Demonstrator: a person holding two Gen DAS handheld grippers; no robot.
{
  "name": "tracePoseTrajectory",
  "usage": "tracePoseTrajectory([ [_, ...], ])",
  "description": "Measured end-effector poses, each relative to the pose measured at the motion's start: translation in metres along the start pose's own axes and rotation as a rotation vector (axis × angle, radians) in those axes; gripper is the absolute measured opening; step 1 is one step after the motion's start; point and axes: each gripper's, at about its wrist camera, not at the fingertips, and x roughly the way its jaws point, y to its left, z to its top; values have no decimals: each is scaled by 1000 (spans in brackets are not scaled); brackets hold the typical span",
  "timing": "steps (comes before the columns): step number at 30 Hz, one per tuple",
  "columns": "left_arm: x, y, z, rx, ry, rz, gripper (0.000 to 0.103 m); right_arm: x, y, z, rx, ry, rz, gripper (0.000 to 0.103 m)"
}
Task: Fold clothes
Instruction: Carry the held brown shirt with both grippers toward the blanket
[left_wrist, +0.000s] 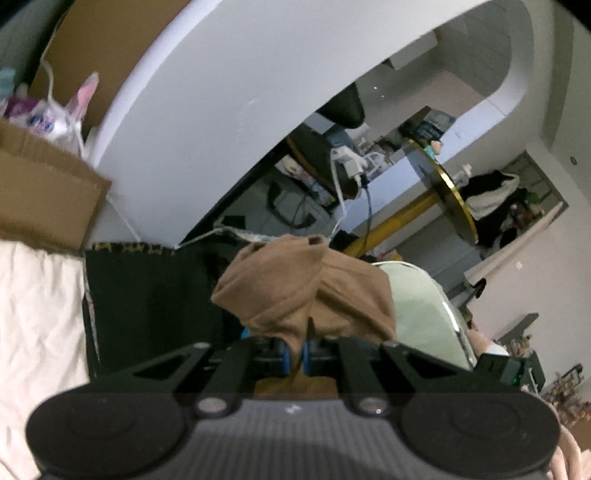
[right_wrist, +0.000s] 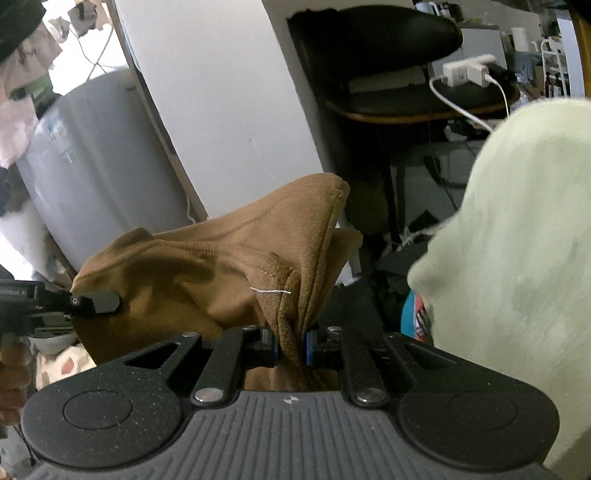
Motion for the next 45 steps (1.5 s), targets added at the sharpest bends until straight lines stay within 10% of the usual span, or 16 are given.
tracePoseTrajectory([
  [24,73,93,19,3,46,55,6,107,-31,-35,-53,92,-73,12],
  [45,151,168,49,137,52,304,6,241,-39,-21,-196,171,-212,13],
])
